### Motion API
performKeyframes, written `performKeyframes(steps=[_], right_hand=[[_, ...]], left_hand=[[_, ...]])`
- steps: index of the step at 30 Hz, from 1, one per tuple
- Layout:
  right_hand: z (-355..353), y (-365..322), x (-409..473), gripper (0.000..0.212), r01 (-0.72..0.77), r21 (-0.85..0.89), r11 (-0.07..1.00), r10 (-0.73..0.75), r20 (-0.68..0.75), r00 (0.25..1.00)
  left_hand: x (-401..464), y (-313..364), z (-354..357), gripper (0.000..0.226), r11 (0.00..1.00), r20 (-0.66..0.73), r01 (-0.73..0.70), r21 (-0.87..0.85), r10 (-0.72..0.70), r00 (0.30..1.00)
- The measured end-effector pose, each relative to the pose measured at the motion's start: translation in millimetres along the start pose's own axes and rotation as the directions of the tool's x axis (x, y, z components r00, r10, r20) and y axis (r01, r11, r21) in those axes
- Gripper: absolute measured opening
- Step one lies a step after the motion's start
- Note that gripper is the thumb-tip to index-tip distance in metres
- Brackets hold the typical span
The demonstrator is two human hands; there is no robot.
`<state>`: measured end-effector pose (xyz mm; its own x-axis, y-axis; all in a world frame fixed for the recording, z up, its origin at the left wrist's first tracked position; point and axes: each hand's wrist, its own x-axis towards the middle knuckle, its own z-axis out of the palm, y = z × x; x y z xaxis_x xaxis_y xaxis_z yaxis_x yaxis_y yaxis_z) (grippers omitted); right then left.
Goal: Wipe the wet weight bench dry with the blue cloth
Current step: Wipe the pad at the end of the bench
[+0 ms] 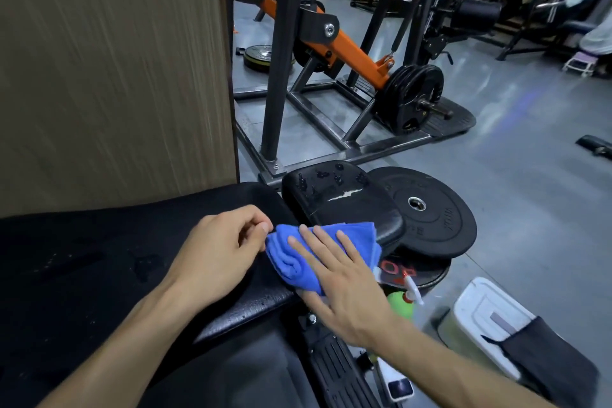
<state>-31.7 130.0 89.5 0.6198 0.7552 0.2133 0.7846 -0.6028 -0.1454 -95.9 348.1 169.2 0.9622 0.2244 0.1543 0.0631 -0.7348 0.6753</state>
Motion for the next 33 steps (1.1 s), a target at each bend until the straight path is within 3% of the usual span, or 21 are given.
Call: performKeyframes(steps=[2,4,6,8,10,11,14,15,17,19,21,22,24,26,27,30,33], right_hand=[[-7.0,32.0,4.4,0.063,-0.006,0.030,1.000,0.006,-0.005,1.000],[-12.6,83.6,24.6,0.062,-0.251,0.075,0.965,0.256,-0.058,0.965],[-26.9,133.0,41.8,0.063,-0.499,0.118,0.858,0.509,-0.077,0.857],[-28.1,142.9,47.1,0.060,-0.584,0.119,0.803,0.592,-0.057,0.804],[-20.1,111.7,37.5,0.061,-0.487,0.006,0.873,0.486,-0.088,0.870],[-16.4,91.0,28.2,0.063,-0.357,-0.024,0.934,0.353,-0.099,0.930],[-18.9,63.0,4.6,0.063,-0.067,0.074,0.995,0.065,0.031,0.997],[-19.8,78.3,9.8,0.063,-0.062,0.085,0.994,0.060,0.029,0.998],[-24.6,118.3,32.9,0.065,-0.217,0.073,0.974,0.218,-0.011,0.976],[-30.1,148.8,64.1,0.062,-0.420,0.102,0.902,0.424,-0.022,0.905],[-23.5,145.1,83.5,0.056,-0.519,0.011,0.855,0.519,-0.036,0.854],[-18.4,131.8,84.4,0.059,-0.496,-0.062,0.866,0.493,-0.054,0.868],[-13.1,90.4,69.7,0.067,-0.285,-0.061,0.957,0.282,-0.053,0.958],[-13.5,66.0,50.0,0.066,-0.068,0.058,0.996,0.066,0.031,0.997],[-17.1,70.6,50.0,0.067,-0.048,0.120,0.992,0.040,0.065,0.997],[-18.8,125.6,81.1,0.074,-0.268,0.138,0.954,0.268,0.017,0.963],[-30.8,164.8,124.4,0.059,-0.656,0.220,0.722,0.661,0.060,0.748]], left_hand=[[1.8,-2.3,3.4,0.012,0.999,0.012,-0.003,0.047,0.002,1.000],[2.0,-3.6,4.9,0.012,0.996,0.021,-0.020,0.092,0.018,1.000],[1.7,-5.6,6.2,0.013,0.990,0.020,-0.056,0.126,0.054,0.998],[3.8,-9.9,8.1,0.013,0.983,0.020,-0.086,0.163,0.084,0.996],[10.4,-15.7,11.3,0.013,0.976,0.016,-0.103,0.190,0.102,0.995],[14.2,-18.1,13.3,0.014,0.973,0.014,-0.107,0.203,0.106,0.994],[26.3,-21.8,20.1,0.019,0.955,0.034,-0.123,0.271,0.118,0.992],[29.7,-22.5,22.0,0.021,0.951,0.038,-0.122,0.285,0.115,0.993],[33.6,-23.5,25.8,0.022,0.947,0.043,-0.116,0.299,0.108,0.993],[35.8,-24.9,27.8,0.022,0.944,0.042,-0.120,0.307,0.112,0.993],[37.6,-26.5,29.2,0.021,0.943,0.033,-0.128,0.306,0.124,0.992],[38.4,-27.6,30.3,0.021,0.942,0.029,-0.132,0.309,0.129,0.991],[40.3,-30.0,32.2,0.024,0.935,0.027,-0.142,0.324,0.141,0.990],[40.8,-33.1,33.5,0.031,0.928,0.030,-0.153,0.339,0.151,0.988],[41.0,-35.5,33.1,0.034,0.929,0.031,-0.152,0.338,0.150,0.988],[41.4,-41.5,28.8,0.032,0.938,0.012,-0.130,0.323,0.133,0.991],[38.9,-46.4,24.4,0.030,0.932,-0.004,-0.121,0.342,0.131,0.991]])
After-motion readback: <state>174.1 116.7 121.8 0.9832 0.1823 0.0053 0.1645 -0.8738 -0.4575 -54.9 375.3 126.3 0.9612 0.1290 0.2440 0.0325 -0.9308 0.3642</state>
